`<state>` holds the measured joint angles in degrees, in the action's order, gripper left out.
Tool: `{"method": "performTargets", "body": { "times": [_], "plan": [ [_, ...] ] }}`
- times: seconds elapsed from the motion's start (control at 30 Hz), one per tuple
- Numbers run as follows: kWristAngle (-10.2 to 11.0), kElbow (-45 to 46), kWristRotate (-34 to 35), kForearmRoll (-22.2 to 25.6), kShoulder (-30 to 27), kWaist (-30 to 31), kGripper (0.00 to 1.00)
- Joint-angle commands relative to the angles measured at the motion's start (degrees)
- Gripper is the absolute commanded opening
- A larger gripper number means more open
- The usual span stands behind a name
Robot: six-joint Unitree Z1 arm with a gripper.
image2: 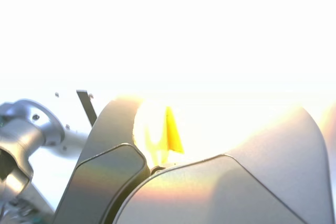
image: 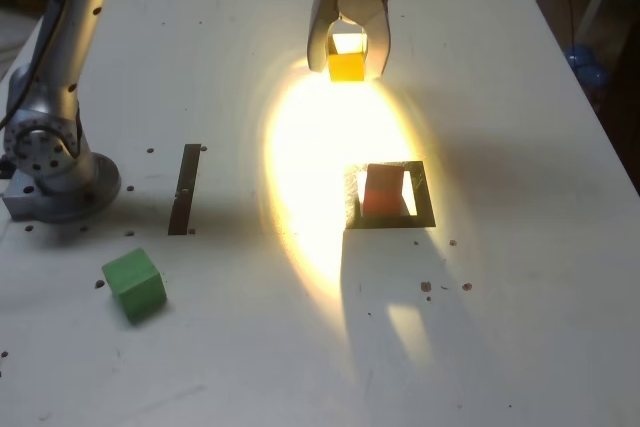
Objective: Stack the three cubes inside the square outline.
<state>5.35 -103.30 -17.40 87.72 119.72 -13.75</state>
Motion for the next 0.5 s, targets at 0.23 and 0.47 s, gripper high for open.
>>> {"method": "performTargets", "body": {
  "times": [0.23,0.47],
  "plan": [
    [-2.5,-0.8,5.2,1.6,-1.3,11.0,0.29],
    [-3.7,-1.5,8.3,1.7,-0.6,16.5,0.29]
  ]
}}
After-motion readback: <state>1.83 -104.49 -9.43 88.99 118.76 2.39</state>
